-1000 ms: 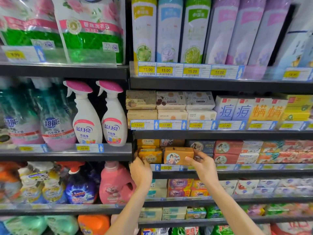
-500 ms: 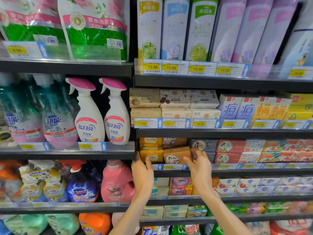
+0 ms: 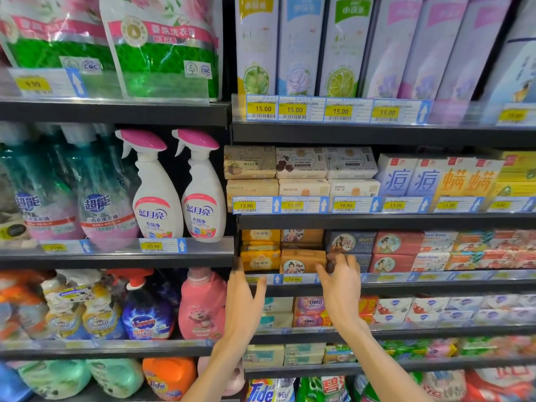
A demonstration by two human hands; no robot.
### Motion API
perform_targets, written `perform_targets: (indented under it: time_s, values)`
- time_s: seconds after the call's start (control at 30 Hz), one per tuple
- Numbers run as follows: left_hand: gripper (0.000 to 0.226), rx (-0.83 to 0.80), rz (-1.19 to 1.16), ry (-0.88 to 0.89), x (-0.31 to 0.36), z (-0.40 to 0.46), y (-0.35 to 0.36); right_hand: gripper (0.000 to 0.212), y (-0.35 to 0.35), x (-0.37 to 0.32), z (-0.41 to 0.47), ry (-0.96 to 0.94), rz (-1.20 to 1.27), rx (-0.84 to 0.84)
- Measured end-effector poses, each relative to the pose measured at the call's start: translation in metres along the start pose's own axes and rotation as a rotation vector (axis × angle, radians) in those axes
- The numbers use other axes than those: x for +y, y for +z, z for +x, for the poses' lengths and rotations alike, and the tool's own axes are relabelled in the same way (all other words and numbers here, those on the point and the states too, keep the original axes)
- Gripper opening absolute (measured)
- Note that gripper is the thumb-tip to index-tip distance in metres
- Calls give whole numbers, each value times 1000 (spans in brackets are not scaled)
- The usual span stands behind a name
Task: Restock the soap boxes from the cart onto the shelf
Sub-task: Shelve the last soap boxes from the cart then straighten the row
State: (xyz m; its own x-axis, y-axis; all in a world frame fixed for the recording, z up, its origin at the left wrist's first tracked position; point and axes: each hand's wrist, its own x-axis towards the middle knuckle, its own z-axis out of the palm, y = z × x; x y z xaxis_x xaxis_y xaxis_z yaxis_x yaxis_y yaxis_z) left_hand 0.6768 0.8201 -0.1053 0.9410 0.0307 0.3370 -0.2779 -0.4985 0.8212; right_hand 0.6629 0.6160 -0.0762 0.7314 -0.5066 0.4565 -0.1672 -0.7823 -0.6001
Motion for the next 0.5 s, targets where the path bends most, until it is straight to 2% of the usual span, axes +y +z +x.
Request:
perform_targets:
  time_s: [0.17,0.23,0.37,0.43,0.5]
  values:
    - [59,58,224,161,-1,-12,4,38,0,0,1,31,18,-5]
    - [57,45,297,261,3,-13,6,34,-4,0,-2,-4,29,5]
    - [45,7,494,394,2,-5,14,14,-3,-1,-16,-336,-55,-18]
    - [42,-11,578,392,2,0,17,18,4,-3,-21,-486,-127,-83]
    - [44,-39,662,378,4,6,19,22,9,-5,-19,-520,-175,-117]
